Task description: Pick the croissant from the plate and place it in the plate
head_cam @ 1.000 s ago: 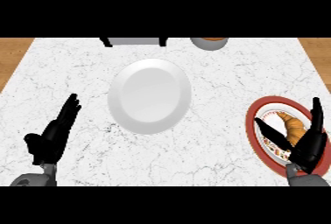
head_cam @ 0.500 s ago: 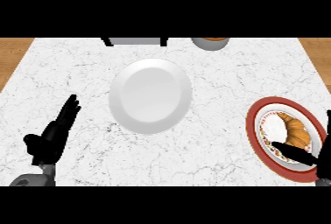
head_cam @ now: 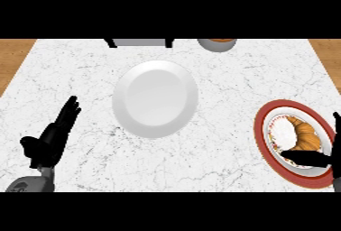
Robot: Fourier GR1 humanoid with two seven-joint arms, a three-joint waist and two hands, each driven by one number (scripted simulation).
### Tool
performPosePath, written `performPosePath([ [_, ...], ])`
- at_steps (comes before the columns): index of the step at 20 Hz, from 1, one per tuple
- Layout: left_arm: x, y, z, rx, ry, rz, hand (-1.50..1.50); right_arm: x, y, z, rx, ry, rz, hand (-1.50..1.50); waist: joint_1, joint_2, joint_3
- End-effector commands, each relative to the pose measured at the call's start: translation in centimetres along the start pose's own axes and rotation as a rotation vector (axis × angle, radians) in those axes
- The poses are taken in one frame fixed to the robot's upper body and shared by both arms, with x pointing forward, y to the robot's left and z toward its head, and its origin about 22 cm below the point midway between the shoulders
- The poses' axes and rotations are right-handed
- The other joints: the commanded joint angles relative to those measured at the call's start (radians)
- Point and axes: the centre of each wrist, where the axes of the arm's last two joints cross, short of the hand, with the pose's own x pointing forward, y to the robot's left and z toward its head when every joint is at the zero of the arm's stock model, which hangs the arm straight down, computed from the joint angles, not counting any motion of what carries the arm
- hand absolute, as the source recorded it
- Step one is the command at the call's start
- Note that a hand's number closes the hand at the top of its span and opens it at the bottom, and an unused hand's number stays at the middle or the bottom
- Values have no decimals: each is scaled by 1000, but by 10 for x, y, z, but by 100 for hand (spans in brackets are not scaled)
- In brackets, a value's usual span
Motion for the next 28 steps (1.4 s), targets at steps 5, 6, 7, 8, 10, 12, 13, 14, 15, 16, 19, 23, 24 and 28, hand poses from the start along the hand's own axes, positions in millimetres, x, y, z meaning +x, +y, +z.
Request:
performPosePath([
  [5, 9, 5, 10, 3, -2, 7, 0, -8, -2, -2, 82, 160, 144, -150, 2, -2, 2],
  [6, -2, -3, 4, -6, 9, -3, 0, 15, -13, -8, 80, 162, 162, -150, 2, 0, 2],
  [7, 13, -6, 4, 15, 3, 4, 0, 10, -3, -12, 88, 163, 142, -150, 5, 0, 2],
  [8, -18, 3, -3, -4, 2, 12, 0, 9, -14, -25, 105, 146, 128, -150, -1, 2, 2],
  [10, -2, -5, 1, 5, 5, 7, 0, 6, 0, -24, 117, 157, 103, -150, 2, 1, 2],
  [12, -5, 2, 17, 3, -3, -3, 0, -2, 6, -31, 106, 154, 129, -150, 5, 0, 2],
  [13, -3, -7, 2, 2, -7, 7, 0, 2, 34, -22, 114, 156, 135, -150, 4, 1, 2],
  [14, 4, -9, 19, -6, 14, 19, 0, -7, 22, -20, 113, 162, 117, -150, 4, 0, 2],
  [15, 8, 15, 3, 4, 6, 7, 0, -3, 18, -33, 104, 163, 136, -150, 3, 1, 2],
  [16, 1, -22, -2, 11, -6, -7, 0, 2, 17, -38, 116, 167, 146, -150, 2, 1, 2],
  [19, 11, -18, -3, 7, 0, -1, 0, -33, 15, -41, 106, 205, 201, -150, 0, 0, 2],
  [23, 3, -6, 8, -5, -8, 14, 0, -24, 54, -43, 108, 204, 186, -150, 5, 1, 2],
  [24, -6, 3, 3, -6, -3, 3, 0, -19, 43, -56, 118, 202, 199, -150, 4, 1, 2],
  [28, -13, 2, -3, 6, 12, 7, 0, -28, 60, -47, 222, 139, 181, 150, 1, 2, 2],
])
